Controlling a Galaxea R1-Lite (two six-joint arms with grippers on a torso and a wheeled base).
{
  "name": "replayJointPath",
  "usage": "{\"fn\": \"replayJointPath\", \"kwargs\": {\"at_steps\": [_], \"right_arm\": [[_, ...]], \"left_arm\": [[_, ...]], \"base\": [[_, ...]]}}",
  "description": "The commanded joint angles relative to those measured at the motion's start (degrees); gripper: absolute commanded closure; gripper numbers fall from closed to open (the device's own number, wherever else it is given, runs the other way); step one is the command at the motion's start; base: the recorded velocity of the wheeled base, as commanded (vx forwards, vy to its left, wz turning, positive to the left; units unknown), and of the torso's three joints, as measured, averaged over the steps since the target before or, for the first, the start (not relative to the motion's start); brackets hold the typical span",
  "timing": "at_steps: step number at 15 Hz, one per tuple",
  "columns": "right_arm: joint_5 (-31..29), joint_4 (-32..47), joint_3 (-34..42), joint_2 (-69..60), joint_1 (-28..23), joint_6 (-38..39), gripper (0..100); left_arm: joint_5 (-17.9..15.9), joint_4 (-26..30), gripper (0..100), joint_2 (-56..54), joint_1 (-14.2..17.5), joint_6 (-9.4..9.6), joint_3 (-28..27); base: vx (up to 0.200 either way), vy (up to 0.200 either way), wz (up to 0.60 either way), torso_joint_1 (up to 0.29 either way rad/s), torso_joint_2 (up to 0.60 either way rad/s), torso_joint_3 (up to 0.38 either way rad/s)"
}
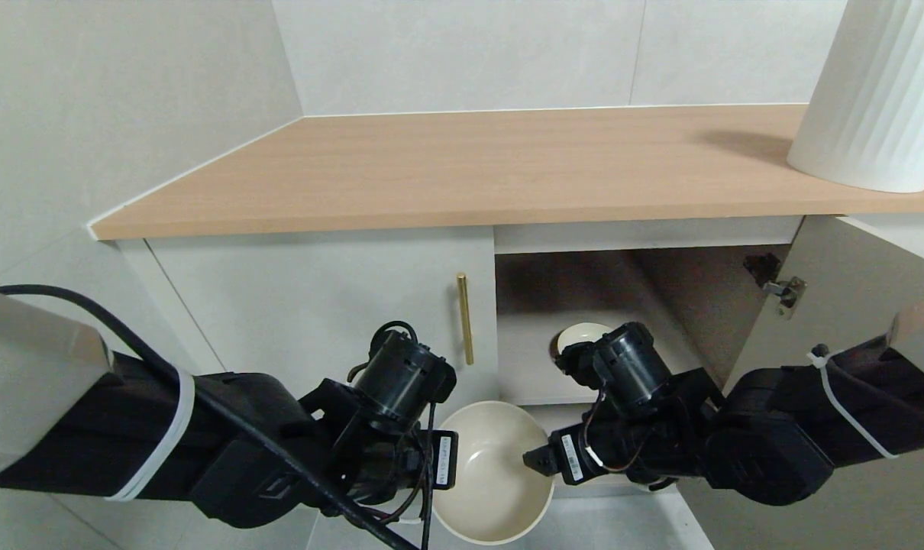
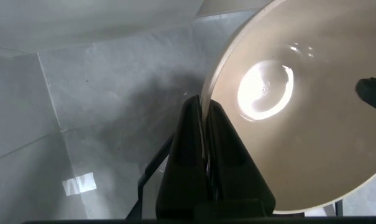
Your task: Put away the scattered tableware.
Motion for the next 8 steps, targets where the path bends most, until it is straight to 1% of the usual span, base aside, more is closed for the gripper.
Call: {"fn": "replayJointPath", "kwargs": {"at_steps": [1,2,3,8], "right_arm": [[0.05,-0.02,0.03,0.47,-0.04,-0.01,0],[0.05,-0.02,-0.05,0.38,-0.04,-0.01,0],[-0.04,-0.02,-0.05,0.29,-0.04,-0.01,100],[0.05,-0.02,0.03,0.11,-0.04,-0.01,100]], "left_arm": [[0.02,-0.04,100,-0.18,-0.04,-0.02,0.0],[0.02,-0.04,100,-0.09,-0.04,-0.02,0.0],[0.02,-0.04,100,0.0,-0.04,-0.02,0.0],[0.02,-0.04,100,0.0,-0.04,-0.02,0.0]], "base": [[0.0,0.0,0.0,0.0,0.0,0.0],[0.0,0.0,0.0,0.0,0.0,0.0],[0.0,0.0,0.0,0.0,0.0,0.0],[0.0,0.0,0.0,0.0,0.0,0.0]]}}
